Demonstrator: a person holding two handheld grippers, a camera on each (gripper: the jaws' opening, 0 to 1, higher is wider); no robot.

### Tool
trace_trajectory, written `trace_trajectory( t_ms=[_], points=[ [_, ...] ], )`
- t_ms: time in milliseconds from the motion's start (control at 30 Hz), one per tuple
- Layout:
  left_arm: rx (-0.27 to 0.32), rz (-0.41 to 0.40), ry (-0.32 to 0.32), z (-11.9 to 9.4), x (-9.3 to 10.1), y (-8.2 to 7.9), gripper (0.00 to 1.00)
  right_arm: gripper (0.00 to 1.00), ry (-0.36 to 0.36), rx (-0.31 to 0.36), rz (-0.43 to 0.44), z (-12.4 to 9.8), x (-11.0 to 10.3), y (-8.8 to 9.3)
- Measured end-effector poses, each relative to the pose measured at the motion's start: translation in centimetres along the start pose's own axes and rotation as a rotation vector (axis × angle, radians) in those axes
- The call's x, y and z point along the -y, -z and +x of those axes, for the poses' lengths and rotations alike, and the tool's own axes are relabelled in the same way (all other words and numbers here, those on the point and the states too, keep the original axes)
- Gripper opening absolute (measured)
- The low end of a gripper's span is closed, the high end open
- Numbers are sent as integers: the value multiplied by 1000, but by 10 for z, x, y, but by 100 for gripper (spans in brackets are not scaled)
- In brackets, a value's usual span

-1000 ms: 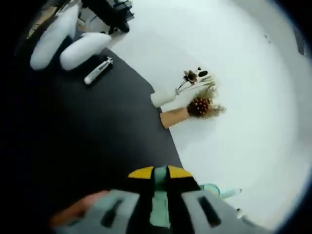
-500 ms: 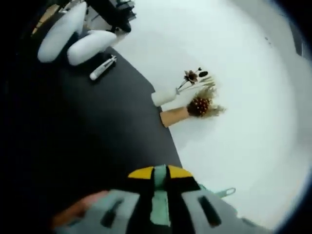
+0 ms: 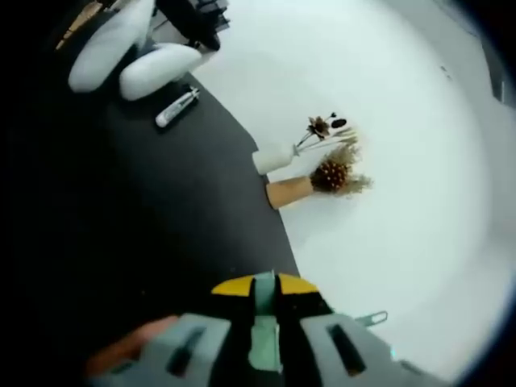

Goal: Pick up the broom and sweep the trash on the tabletop into the dustpan.

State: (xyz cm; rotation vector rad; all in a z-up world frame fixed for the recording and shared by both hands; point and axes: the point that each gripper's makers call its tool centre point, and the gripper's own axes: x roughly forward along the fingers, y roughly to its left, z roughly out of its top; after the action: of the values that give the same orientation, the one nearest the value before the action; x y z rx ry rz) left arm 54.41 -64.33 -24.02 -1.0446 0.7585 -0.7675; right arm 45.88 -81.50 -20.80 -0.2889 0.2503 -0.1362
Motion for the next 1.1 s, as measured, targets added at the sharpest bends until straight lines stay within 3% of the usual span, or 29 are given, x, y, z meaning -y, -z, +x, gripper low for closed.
trace_trajectory(
  t_ms=[67,233,300,433,500,533,600,700,733,833,900,967,1067,1100],
  points=[
    [-1,-1,1,0,0,0,10,2,-72,50,19,-1,-10,-8],
    [-1,-7,4,-1,0,0,10,2,18,51,-8,-3,7,-7],
    [-2,-8,7,0,0,0,10,2,28,27,-96,2,8,-1],
    [-1,-2,8,0,2,0,10,2,-22,25,-311,10,-19,-3],
    [1,-2,8,0,2,0,10,2,-107,35,-323,12,-43,-6],
    [2,-3,7,0,2,0,10,2,-112,44,-350,11,-50,-10],
    [2,-4,7,-1,2,0,10,2,-160,133,-329,3,-69,-30],
    [2,-6,7,-1,1,1,10,2,-113,199,-314,-9,-66,-50],
    [2,-7,7,-1,1,1,10,2,-104,204,-309,-10,-65,-52],
    [2,-6,9,-1,2,1,10,2,-66,132,-256,-2,-50,-40],
    [3,-5,10,-1,3,1,10,2,-109,88,-237,4,-55,-26],
    [3,-6,10,0,3,1,10,2,-223,100,-191,4,-75,-23],
    [4,-9,12,-1,2,1,10,2,-288,166,-148,-5,-86,-38],
    [4,-10,11,-1,2,1,10,2,-272,192,-135,-9,-83,-44]
  ],
)
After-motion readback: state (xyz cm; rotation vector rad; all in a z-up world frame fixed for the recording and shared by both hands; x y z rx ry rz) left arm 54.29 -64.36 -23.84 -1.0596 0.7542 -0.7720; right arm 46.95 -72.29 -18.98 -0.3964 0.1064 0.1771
